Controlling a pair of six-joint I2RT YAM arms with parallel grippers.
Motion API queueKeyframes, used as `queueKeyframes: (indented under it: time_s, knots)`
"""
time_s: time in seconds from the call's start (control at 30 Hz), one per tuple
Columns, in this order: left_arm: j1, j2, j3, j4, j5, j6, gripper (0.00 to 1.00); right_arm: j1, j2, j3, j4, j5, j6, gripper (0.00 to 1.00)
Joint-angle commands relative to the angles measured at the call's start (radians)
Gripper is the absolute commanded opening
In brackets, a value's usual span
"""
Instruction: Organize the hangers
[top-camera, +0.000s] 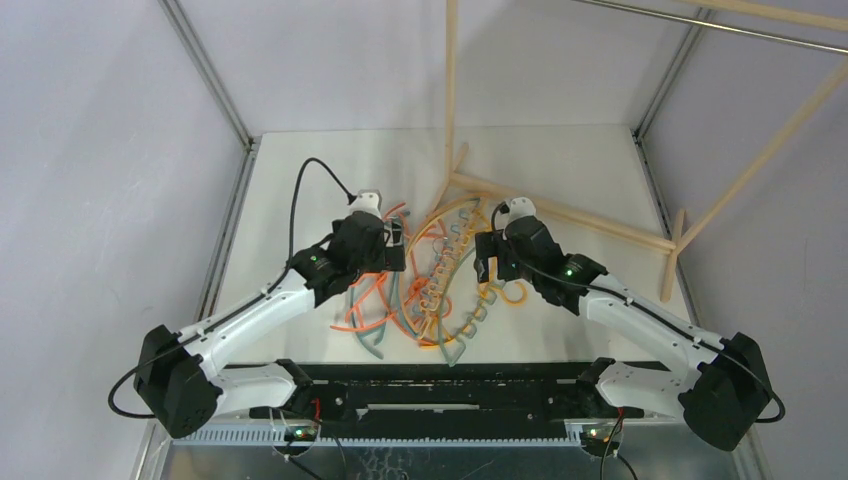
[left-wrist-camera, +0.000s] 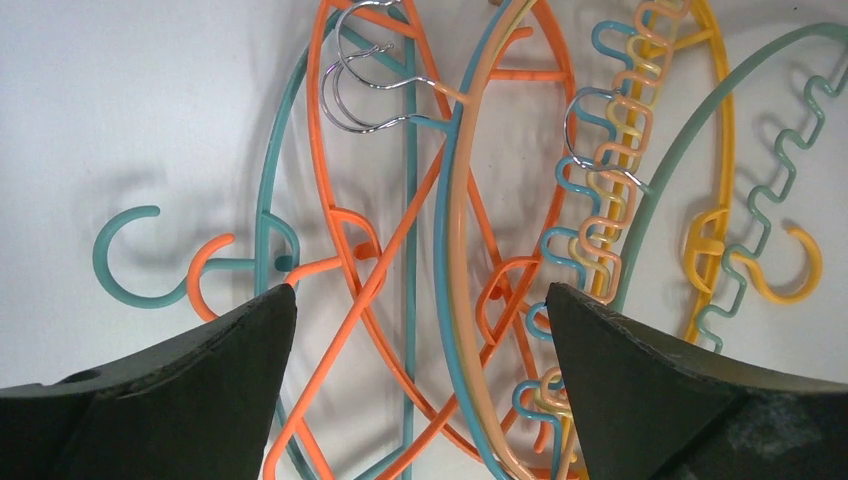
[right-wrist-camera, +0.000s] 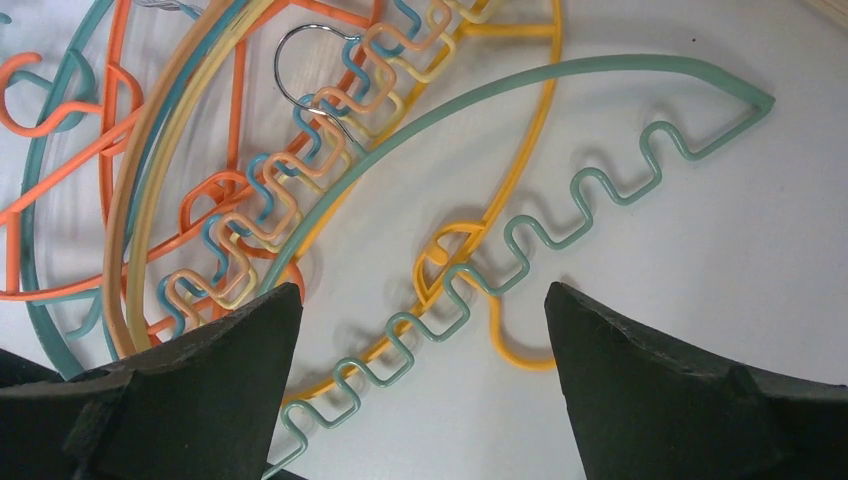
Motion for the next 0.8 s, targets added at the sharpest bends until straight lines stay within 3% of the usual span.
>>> queueKeyframes:
  time_s: [0.0, 0.3, 0.57, 0.77]
  knots:
    - [-0.011, -0.026, 0.06, 0.018, -0.003, 0.04, 1.0, -0.014, -0.04, 0.035, 0.012, 0.007, 0.048, 1.0]
    - [-0.011, -0.091, -0.019, 0.11, 0.109, 0.082, 1.0, -0.023, -0.031, 0.018, 0.023, 0.004, 0.08, 0.99]
    - [-0.013, -0.137, -0.075, 0.109, 0.114, 0.054, 1.0, -0.014, 0.095, 0.106, -0.002, -0.018, 0.159, 0.81]
    - [-0.013, -0.201, -0.139, 0.11, 0.114, 0.025, 0.99, -0.015, 0.208, 0.158, -0.014, 0.003, 0.298, 0.79]
